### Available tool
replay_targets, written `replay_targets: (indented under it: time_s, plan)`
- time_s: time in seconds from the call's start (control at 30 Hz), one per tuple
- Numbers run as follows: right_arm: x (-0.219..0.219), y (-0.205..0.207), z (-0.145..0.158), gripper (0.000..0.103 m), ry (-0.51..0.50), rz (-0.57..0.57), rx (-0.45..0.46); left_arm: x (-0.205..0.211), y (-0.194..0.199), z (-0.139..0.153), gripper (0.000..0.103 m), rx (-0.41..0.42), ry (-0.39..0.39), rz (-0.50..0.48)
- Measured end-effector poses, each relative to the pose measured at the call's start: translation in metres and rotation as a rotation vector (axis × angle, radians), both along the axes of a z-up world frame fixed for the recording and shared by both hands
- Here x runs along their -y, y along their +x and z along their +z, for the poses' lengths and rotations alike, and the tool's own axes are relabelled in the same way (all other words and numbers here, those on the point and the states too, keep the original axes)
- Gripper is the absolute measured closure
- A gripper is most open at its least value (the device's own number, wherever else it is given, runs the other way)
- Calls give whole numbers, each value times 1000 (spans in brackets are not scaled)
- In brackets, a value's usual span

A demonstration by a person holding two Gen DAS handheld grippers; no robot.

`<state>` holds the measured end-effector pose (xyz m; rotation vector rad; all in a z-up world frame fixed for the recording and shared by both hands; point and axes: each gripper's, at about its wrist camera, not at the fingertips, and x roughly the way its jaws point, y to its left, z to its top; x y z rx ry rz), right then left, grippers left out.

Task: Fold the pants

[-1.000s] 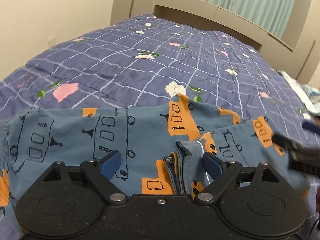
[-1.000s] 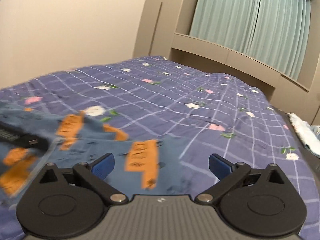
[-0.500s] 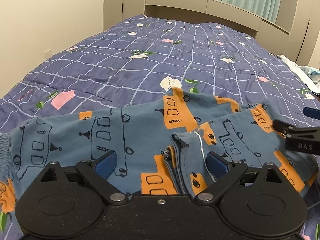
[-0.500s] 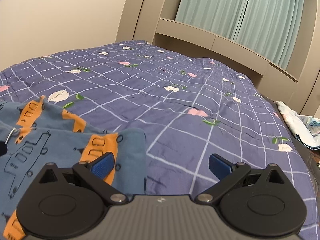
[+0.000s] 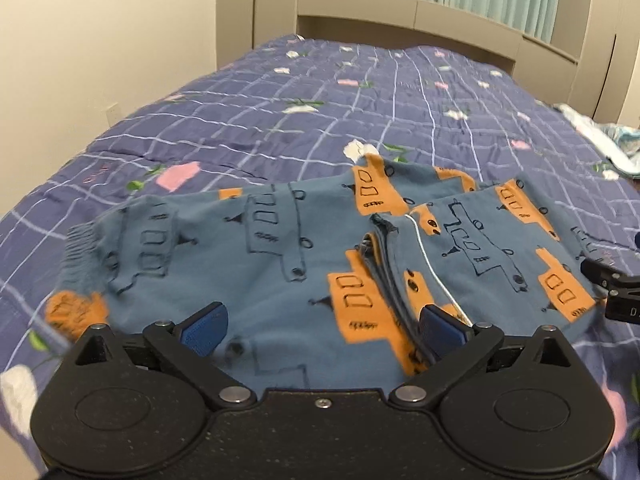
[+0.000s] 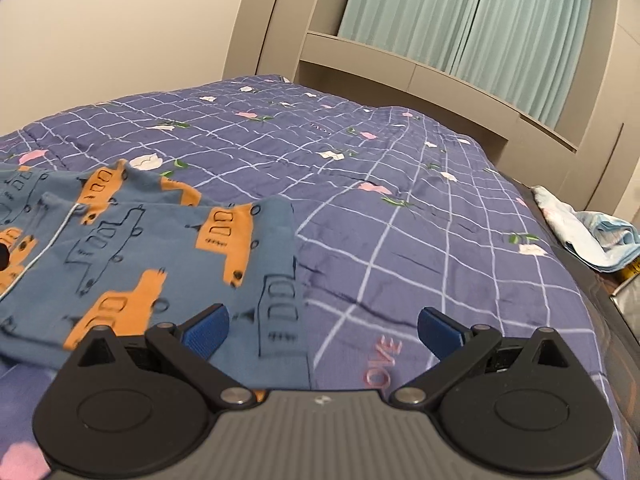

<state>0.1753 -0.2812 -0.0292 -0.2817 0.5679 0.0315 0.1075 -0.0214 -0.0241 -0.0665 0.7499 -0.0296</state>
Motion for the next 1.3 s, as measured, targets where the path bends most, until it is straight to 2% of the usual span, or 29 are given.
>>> replay_targets:
  time_s: [0.13, 0.37, 0.6, 0.7, 0.9, 1.07, 1.13, 1.2, 1.27, 1.3]
  plan:
    - [-16, -19, 10, 0, 35, 34, 52, -17, -25, 10, 1, 52, -56, 39]
    - [-74, -31, 14, 0, 46, 186, 66, -70, -54, 16, 1, 120, -127, 235]
    - [-122, -34, 4, 0, -14, 309, 44, -121, -46, -6, 1, 70, -224, 399]
    - [-133, -31, 0, 0, -44, 321, 28, -132, -43, -10, 1, 99, -277, 411]
    - [-134, -29, -11, 0, -51, 313, -4, -129, -41, -13, 1, 145, -313, 380]
    - [-130, -31, -15, 0, -38, 314, -1, -125, -45, -16, 1, 164, -404, 337]
    - [-129, -31, -16, 0, -33, 315, -1, -126, -46, -19, 10, 170, -424, 368]
    - [-128, -31, -16, 0, -30, 315, 0, -126, -47, -21, 24, 167, -407, 398]
    - [-128, -31, -16, 0, -32, 315, 2, -126, -47, -22, 33, 163, -399, 421]
    - [-128, -31, -16, 0, -32, 315, 3, -127, -48, -22, 42, 162, -403, 431]
